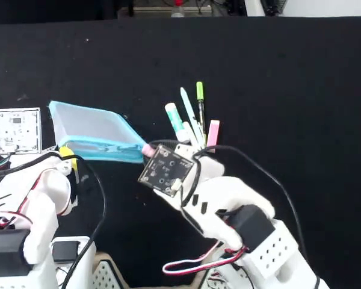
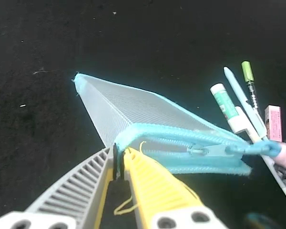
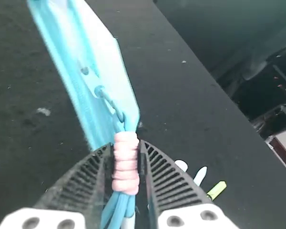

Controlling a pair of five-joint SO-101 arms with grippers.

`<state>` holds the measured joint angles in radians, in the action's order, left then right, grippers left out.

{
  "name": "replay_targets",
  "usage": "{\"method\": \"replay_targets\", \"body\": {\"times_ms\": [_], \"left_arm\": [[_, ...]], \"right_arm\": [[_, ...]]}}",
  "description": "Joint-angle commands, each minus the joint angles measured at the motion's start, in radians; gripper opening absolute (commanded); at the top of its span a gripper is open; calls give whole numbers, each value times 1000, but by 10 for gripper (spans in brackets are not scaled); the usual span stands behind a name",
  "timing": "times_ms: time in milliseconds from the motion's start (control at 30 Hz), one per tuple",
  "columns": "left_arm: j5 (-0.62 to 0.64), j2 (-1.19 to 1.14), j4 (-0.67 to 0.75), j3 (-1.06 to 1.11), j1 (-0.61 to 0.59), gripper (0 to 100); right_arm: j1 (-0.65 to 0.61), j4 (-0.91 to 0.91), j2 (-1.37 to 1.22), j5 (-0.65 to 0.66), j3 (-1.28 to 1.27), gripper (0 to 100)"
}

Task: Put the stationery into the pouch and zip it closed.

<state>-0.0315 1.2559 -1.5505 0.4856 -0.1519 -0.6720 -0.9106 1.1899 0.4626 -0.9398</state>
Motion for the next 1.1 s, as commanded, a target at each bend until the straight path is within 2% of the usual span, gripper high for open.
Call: {"method": "replay_targets", "body": {"times_ms": [0,200,300,600,700,833,1067], "left_arm": [[49,-6,12,-39,-19,30],[66,-9,12,-119,-12,30],[66,-37,-31,-200,-13,30],[68,-434,-209,-461,-10,30],[63,-528,-212,-539,-10,30],[61,-566,-212,-529,-2,30],[60,-563,-212,-521,56,30]], "right_arm": [[78,-3,15,6,82,10],[129,-3,5,6,203,10],[129,-5,4,6,257,10],[132,-5,-130,8,351,10],[132,-21,-188,8,403,10],[129,-98,-220,8,475,11],[130,-112,-222,8,479,11]]}}
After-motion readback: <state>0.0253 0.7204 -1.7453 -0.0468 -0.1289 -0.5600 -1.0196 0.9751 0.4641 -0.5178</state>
